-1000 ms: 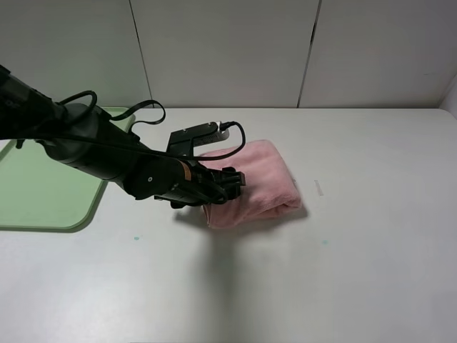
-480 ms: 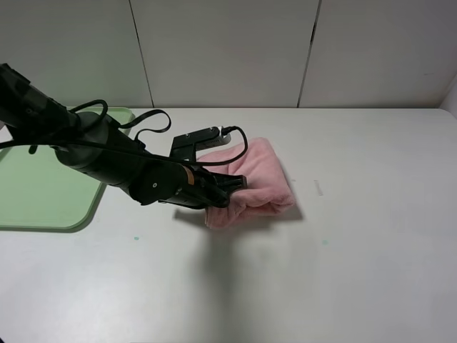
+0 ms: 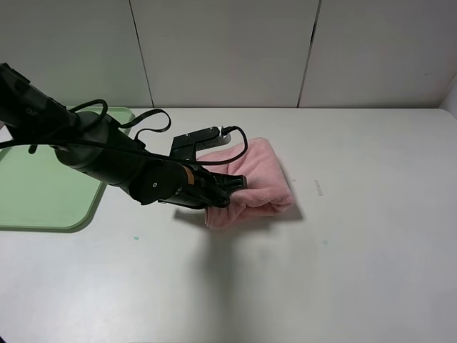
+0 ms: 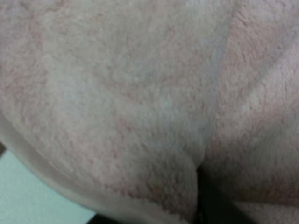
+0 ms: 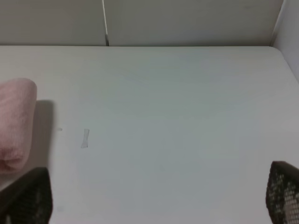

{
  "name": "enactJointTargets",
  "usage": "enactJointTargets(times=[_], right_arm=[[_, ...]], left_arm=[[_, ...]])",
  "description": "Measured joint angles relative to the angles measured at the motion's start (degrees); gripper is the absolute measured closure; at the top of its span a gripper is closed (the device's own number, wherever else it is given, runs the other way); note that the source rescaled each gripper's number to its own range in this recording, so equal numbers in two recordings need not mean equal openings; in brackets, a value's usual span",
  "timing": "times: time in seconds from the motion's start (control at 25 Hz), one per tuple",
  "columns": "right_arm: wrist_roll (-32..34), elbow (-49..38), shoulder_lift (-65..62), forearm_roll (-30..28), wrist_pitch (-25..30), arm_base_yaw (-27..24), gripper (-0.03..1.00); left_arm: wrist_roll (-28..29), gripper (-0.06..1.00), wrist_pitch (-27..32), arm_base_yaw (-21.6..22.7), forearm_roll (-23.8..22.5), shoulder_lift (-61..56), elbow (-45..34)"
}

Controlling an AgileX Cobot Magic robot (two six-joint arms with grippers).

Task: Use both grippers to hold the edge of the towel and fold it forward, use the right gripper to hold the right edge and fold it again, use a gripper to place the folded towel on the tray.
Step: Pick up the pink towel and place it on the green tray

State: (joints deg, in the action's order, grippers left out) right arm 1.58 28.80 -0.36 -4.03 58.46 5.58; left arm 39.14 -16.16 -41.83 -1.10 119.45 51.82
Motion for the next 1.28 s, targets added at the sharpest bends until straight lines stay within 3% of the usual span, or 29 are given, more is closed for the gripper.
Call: enactJointTargets(times=[0.52,0.92,1.28], right_arm=[[0.0,0.0,0.0,0.0,0.0,0.0,-0.03],[0.0,0.0,0.0,0.0,0.0,0.0,-0.03],[0.0,0.0,0.0,0.0,0.0,0.0,-0.03]], left_arm=[[-4.6,0.79,12.7,2.1,-3.0,-5.5,-0.3],[-6.5,0.80,25.4,8.2,-11.8,-13.1,-0.7],[-12.4,0.80,32.7,14.6,-15.8,-18.1,-0.7]])
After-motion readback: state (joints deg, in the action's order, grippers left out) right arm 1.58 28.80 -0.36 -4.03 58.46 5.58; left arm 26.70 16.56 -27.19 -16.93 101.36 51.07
